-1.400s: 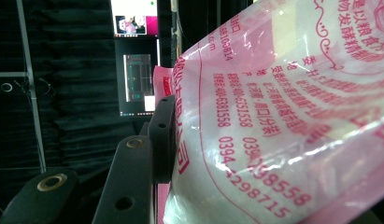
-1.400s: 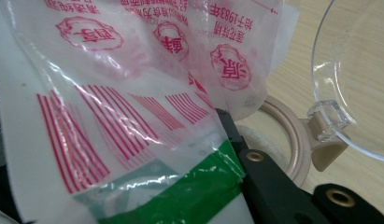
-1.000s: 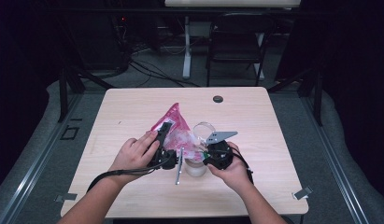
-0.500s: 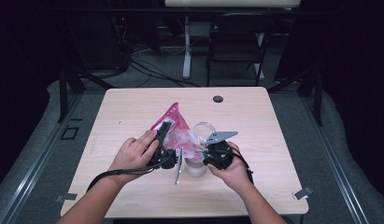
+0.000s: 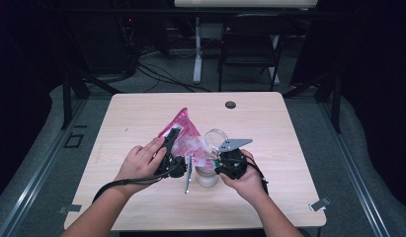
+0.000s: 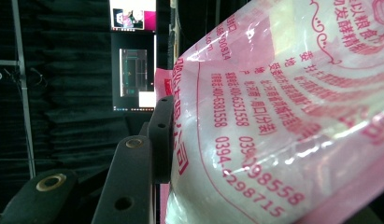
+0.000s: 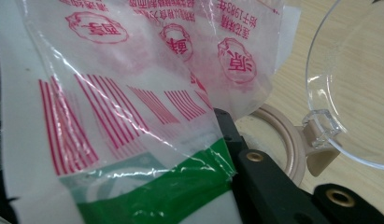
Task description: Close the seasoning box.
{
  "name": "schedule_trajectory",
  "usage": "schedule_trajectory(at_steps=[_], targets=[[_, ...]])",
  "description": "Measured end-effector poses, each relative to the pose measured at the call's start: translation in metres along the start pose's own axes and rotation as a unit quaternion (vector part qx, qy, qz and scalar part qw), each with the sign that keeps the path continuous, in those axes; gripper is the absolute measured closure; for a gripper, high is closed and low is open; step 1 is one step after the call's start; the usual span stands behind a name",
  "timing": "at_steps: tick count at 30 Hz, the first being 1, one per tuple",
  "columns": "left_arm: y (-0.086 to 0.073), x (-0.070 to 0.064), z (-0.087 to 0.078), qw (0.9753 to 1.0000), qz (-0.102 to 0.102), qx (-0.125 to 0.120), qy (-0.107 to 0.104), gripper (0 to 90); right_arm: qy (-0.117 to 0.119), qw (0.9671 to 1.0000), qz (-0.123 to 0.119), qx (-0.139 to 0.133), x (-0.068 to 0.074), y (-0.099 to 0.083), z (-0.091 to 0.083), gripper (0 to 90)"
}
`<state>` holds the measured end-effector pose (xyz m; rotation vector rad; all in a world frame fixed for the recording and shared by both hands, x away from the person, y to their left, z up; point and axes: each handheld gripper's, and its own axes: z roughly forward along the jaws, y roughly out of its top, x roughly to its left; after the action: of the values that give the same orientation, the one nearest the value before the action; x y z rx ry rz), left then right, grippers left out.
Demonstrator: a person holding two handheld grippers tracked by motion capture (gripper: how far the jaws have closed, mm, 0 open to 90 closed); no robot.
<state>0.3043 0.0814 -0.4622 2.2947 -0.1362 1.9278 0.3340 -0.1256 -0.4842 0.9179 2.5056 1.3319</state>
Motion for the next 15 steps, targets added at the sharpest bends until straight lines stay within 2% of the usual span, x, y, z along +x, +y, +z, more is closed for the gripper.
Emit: schedule_trajectory(at_steps=[8,9,15], targets=[[-0.0013,-0.0006,0.0008,1.0,-0.008,0.002,-0.002,62.1,-0.003,1.0,-0.001,-0.005,0.0006,0.0012,-0.0026,90.0],[-0.0016,-0.0006,0.0015,1.0,-0.004,-0.003,0.003,62.1,-0.003,1.0,-0.002,-0.004,0.0004,0.0013,-0.0028,90.0],[-0.0032,-0.0013,0.0012,0.9999,-0.009,0.005,-0.003,62.0,-0.003,0.9999,-0.003,-0.01,0.0012,0.0019,-0.0043,90.0]])
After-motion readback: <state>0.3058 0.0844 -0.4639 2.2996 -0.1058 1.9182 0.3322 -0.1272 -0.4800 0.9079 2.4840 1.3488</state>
